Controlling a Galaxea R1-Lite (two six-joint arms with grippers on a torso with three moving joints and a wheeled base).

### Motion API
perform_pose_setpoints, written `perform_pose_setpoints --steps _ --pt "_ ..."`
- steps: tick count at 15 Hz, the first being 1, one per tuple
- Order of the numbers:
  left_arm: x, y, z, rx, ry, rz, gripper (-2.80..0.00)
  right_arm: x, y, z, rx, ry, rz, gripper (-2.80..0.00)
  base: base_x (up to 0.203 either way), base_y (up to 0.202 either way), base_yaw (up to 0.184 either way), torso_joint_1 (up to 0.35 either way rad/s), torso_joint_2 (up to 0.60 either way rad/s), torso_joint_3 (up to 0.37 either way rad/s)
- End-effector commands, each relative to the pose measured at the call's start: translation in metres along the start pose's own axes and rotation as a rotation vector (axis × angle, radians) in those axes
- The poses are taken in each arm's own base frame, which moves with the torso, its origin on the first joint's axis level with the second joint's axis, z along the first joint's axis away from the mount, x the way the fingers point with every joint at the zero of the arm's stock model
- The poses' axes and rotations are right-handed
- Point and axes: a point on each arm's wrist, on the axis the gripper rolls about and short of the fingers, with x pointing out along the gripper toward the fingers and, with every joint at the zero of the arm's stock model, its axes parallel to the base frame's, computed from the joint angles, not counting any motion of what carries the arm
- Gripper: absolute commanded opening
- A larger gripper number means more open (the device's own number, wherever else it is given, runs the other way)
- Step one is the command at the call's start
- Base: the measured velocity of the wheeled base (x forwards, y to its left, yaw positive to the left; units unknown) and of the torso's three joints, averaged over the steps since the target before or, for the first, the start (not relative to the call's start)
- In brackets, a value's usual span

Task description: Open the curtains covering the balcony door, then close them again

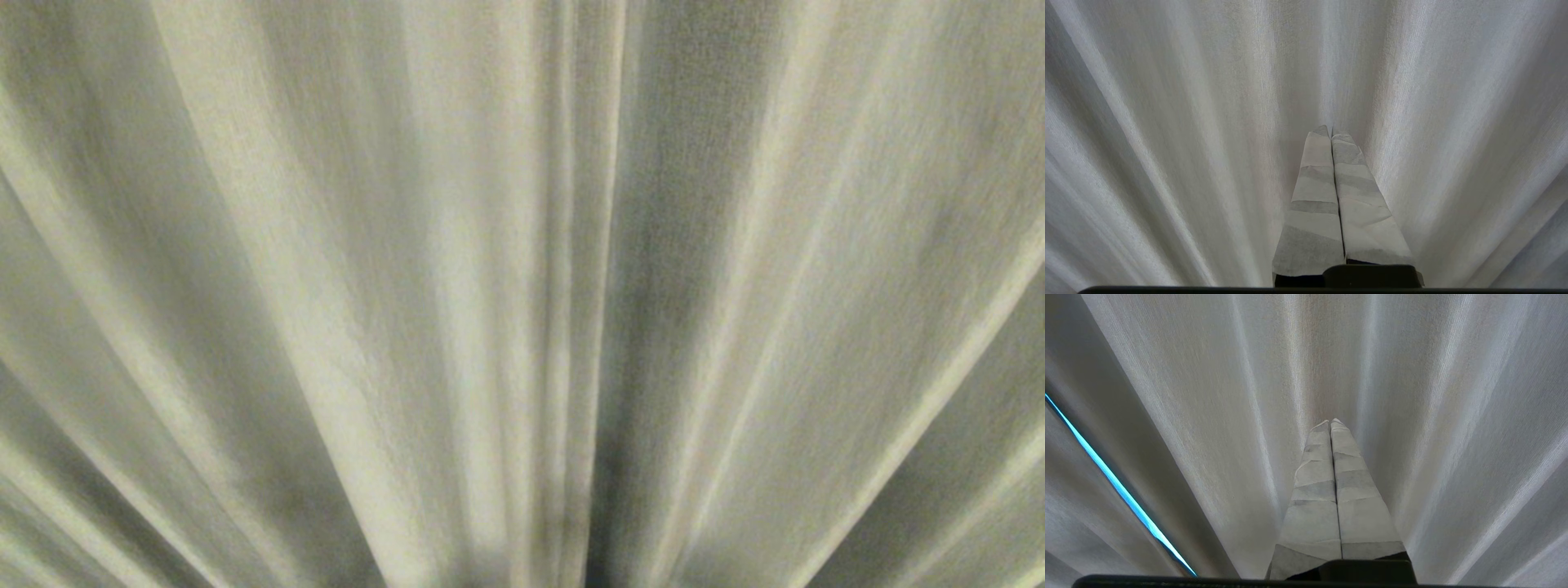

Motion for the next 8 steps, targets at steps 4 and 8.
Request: perform_pose_setpoints --steps 4,8 --pt "-0.0001 0.0 0.0001 -0.001 -0.002 0.001 -2.8 0.0001 0.0 0.0 0.002 0.001 0.0 -2.8 0.0 0.0 0.0 0.0 0.0 0.0" --pt "-0.0001 0.0 0.0 -0.001 -0.002 0.001 -2.8 0.0001 0.0 0.0 0.0 0.001 -0.001 -2.8 0.0 0.0 0.0 0.0 0.0 0.0"
